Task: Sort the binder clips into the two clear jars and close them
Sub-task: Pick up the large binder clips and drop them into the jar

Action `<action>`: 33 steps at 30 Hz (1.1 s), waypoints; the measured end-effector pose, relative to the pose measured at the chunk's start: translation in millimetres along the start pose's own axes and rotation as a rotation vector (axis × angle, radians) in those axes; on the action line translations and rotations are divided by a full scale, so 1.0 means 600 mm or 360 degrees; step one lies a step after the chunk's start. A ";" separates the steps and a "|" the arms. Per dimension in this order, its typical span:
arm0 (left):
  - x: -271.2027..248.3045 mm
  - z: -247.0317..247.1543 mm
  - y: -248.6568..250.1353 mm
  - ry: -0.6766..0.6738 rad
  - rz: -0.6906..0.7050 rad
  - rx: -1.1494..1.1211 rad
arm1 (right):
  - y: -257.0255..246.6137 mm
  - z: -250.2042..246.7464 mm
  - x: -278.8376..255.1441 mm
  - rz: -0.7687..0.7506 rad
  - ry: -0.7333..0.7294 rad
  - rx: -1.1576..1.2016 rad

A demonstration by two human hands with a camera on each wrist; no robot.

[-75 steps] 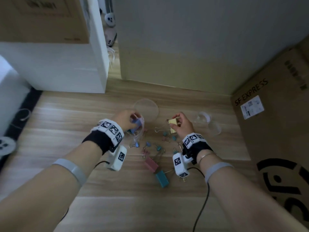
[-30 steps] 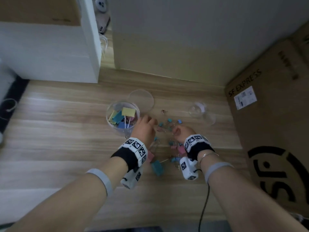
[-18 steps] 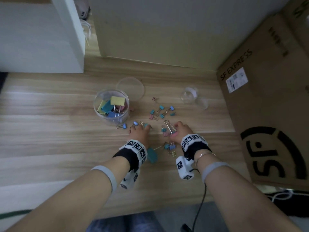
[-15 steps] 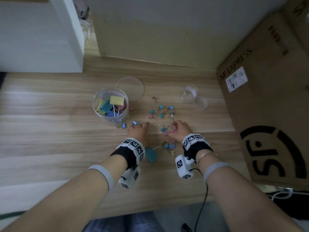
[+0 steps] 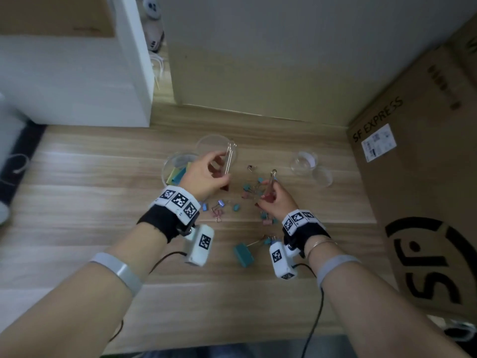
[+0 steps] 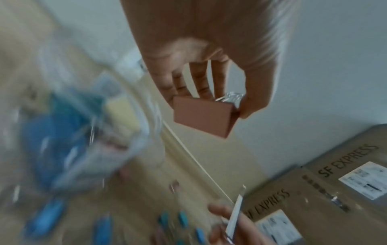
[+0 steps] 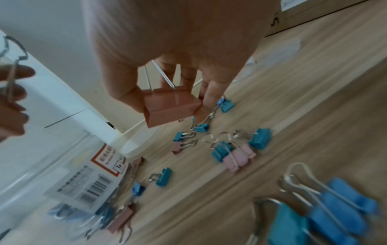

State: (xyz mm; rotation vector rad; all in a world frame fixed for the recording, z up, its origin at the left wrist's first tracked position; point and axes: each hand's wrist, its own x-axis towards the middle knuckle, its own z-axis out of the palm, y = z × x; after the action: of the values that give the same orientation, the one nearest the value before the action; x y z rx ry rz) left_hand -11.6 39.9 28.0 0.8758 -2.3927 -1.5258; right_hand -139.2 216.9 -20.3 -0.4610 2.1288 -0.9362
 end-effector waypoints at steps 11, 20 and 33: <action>0.040 -0.057 -0.051 -0.0381 -0.0307 0.1416 | -0.068 0.042 0.035 -0.0294 0.0027 -0.0283; 0.029 -0.088 -0.074 0.0647 -0.0185 0.0556 | -0.191 0.088 0.032 -0.0677 -0.0090 -0.0456; 0.020 -0.089 -0.123 0.0433 -0.0512 0.0260 | -0.257 0.180 0.048 -0.0619 -0.0377 -0.1794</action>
State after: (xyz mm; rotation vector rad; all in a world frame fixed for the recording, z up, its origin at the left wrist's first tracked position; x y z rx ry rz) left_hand 30.6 -30.5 -13.7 1.4608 -2.2806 -1.2151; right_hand -72.3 46.1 31.8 -1.4782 2.1962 0.2506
